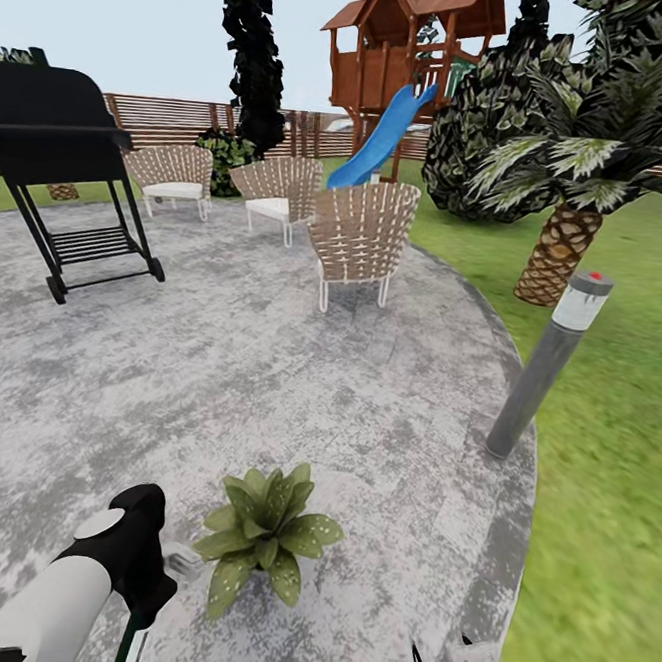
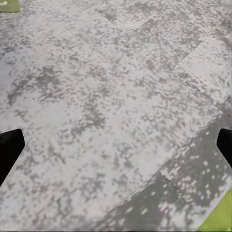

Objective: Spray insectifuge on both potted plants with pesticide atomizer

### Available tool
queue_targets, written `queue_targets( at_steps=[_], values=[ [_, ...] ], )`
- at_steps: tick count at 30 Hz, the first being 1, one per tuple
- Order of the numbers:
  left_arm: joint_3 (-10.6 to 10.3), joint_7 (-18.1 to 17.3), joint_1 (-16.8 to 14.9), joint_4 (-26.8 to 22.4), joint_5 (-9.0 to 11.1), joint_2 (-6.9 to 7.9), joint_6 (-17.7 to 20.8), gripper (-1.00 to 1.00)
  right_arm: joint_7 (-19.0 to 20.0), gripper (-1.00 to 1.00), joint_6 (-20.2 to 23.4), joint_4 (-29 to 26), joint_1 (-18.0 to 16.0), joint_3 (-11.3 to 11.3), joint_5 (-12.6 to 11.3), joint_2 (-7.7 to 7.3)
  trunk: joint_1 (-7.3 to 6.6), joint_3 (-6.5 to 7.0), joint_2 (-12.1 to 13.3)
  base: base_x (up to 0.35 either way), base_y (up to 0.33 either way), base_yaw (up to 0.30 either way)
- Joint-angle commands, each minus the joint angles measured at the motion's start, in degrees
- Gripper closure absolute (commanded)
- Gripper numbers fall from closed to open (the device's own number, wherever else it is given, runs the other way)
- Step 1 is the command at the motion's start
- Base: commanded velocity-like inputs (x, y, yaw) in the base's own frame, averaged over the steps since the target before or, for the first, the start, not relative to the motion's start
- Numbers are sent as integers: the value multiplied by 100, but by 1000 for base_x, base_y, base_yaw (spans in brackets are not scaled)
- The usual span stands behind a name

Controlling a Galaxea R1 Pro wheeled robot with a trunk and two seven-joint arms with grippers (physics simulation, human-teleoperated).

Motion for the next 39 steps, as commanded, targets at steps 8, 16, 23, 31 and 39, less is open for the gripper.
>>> queue_targets(
  at_steps=[8,16,23,31,39],
  values=[
    [3,-24,-3,-11,-49,-1,76,100,4,-100,-17,4,-3,-26,32,0,-3,-5,-2,-257,162,-1],
    [24,-23,-3,-33,-18,-8,87,100,4,-100,-17,4,-3,-26,33,-1,-3,-5,-2,-42,324,-223],
    [31,-23,-3,-78,-9,-16,86,100,4,-100,-17,4,-3,-26,32,-1,-3,-5,-2,44,333,-298],
    [29,-23,-3,-85,-8,-24,81,100,4,-100,-17,4,-3,-26,32,-1,-3,-5,-2,22,56,-299],
    [19,-31,-16,-89,-15,-12,79,100,4,-100,-17,4,-3,-26,33,-1,-3,-5,-2,0,10,-299]
  ],
)
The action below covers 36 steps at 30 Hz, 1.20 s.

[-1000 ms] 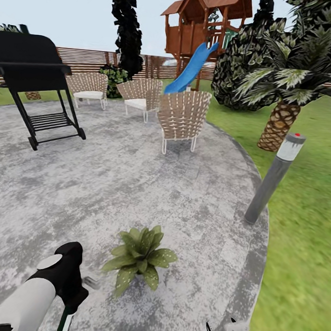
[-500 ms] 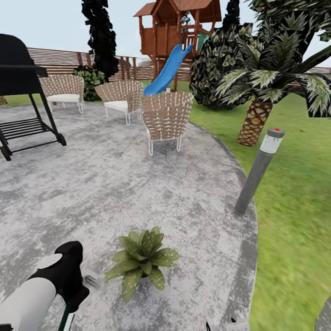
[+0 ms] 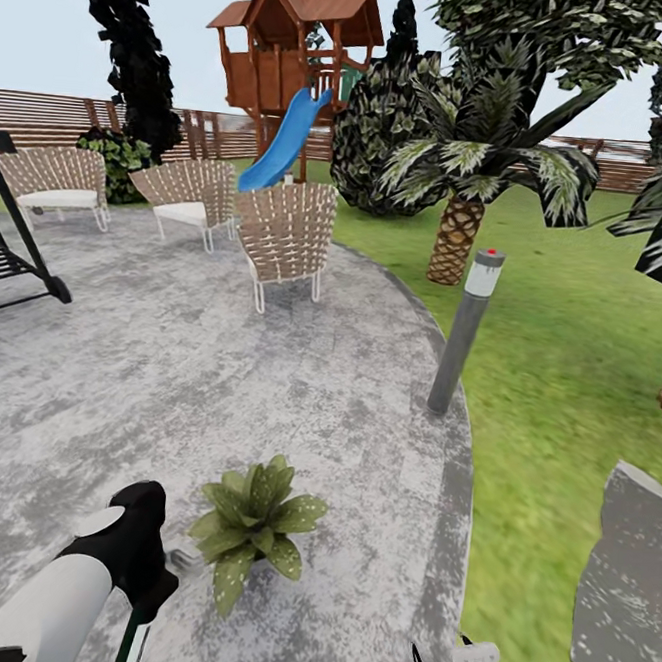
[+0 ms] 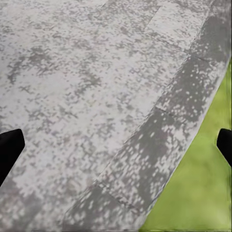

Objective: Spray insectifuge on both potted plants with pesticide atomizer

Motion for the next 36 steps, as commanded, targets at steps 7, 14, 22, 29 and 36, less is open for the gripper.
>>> queue_targets(
  at_steps=[7,14,22,29,36],
  values=[
    [28,-46,-14,-12,-54,-19,55,100,8,-100,-17,5,-5,-26,42,0,-1,-5,-2,40,197,-106],
    [28,-43,-13,-12,-61,-12,55,100,3,-100,-17,-1,-5,-33,34,0,-1,-4,-2,3,13,-12],
    [28,-40,-14,-12,-63,-10,55,100,-4,-100,-17,6,-5,-35,25,0,-1,11,-2,0,89,-258],
    [28,-39,-7,-12,-79,-10,55,100,-5,-100,-17,6,-5,-35,25,0,-1,25,-2,-63,295,-282],
    [28,-45,-6,-12,-69,-10,63,100,-5,-100,-17,6,-5,-35,25,0,-1,40,-2,-5,307,-283]
  ],
)
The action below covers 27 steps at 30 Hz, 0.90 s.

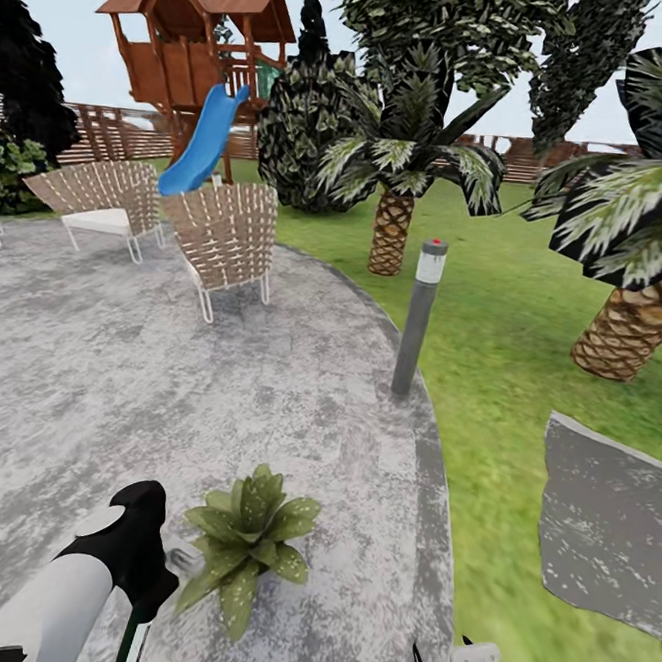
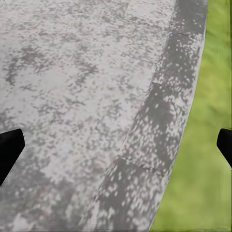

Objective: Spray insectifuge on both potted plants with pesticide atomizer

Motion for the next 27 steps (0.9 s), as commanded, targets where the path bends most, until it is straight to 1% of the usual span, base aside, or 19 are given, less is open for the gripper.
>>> queue_targets(
  at_steps=[1,6,19,27],
  values=[
    [21,-56,-1,-6,-50,-3,55,100,3,-100,-20,6,-5,-26,35,0,-1,-3,-2,0,308,-283],
    [23,-49,-1,-6,-66,-1,56,100,3,-100,-20,6,-5,-26,35,0,-1,8,-2,-61,305,-283],
    [-9,-48,-1,72,-92,17,49,100,3,-100,-20,6,-5,-26,35,0,-1,29,-2,-200,254,-279],
    [-7,-48,-1,73,-81,15,56,100,3,-100,-20,6,-5,-26,35,0,-1,29,-2,-11,322,-38]
  ],
)
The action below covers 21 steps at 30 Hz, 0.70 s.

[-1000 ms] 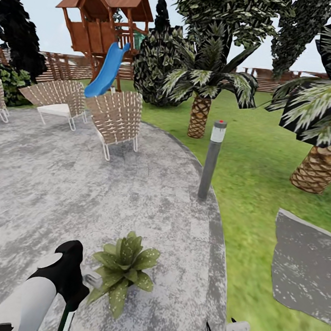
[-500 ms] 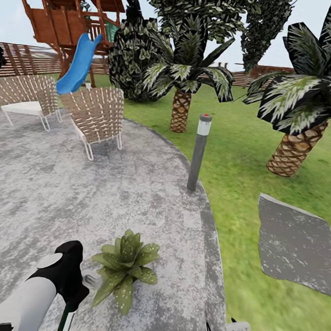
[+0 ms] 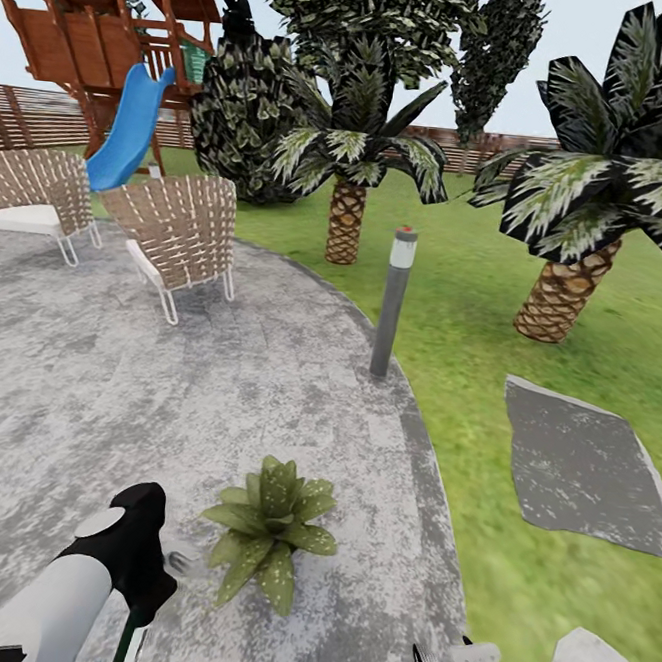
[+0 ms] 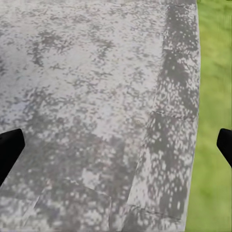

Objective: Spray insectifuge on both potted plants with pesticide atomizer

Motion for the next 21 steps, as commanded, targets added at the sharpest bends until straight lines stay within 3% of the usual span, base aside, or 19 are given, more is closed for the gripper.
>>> queue_targets(
  at_steps=[1,5,14,21],
  values=[
    [30,-57,-2,-6,-55,-4,54,100,3,-100,-20,5,-4,-26,35,-1,-1,-5,-2,0,325,-6],
    [53,-57,-2,-6,-55,-12,51,100,3,-100,-20,5,-4,-26,35,-1,-1,-5,-2,0,269,-161],
    [37,-57,6,-6,-42,-5,47,100,4,-100,-20,5,-4,-26,35,-1,-1,-5,-2,0,21,-258],
    [89,-57,13,-61,-63,165,47,100,3,-100,-20,5,-4,-26,35,-1,-1,-5,-2,0,1,-264]
  ],
)
